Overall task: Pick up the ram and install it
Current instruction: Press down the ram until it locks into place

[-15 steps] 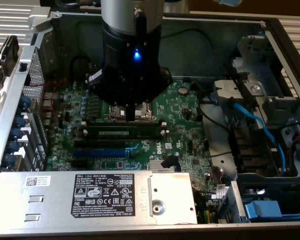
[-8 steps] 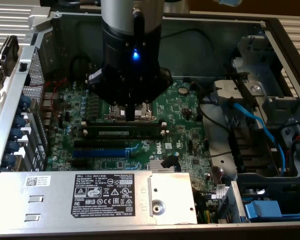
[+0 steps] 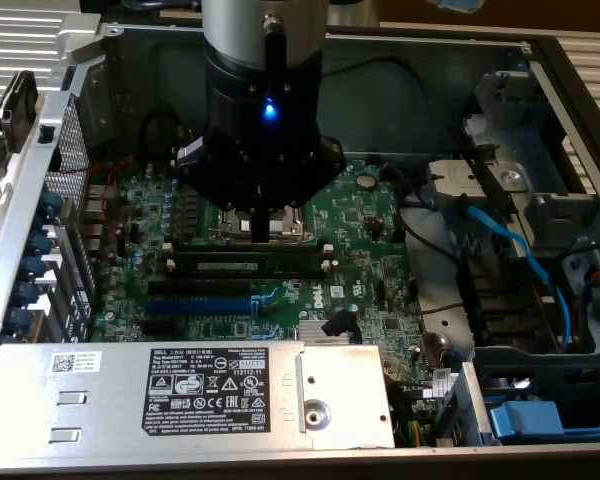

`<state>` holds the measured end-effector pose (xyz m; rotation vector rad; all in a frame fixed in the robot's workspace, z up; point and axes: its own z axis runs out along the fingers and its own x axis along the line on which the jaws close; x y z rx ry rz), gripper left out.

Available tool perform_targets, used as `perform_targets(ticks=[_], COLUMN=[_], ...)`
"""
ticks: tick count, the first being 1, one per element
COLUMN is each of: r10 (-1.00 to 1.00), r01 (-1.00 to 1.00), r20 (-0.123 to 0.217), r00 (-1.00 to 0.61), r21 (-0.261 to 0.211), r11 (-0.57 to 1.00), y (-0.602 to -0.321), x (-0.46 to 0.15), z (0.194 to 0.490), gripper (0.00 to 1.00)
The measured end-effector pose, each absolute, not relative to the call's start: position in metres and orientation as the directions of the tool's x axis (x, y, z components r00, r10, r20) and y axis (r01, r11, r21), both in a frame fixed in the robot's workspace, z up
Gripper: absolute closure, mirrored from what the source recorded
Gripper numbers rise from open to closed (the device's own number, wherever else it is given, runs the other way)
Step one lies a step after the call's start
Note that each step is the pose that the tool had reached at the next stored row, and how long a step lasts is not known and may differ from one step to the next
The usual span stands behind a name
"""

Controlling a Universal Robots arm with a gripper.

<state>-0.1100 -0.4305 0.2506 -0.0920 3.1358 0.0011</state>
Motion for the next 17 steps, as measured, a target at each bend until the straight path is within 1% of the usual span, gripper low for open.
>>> perform_targets(ticks=[17], r10=[-0.028], r01=[-0.028], r20=[-0.005], r00=[-1.000], r21=[0.003], r11=[1.000], y=[-0.4306], x=[-0.1100], z=[0.2506], gripper=[0.89])
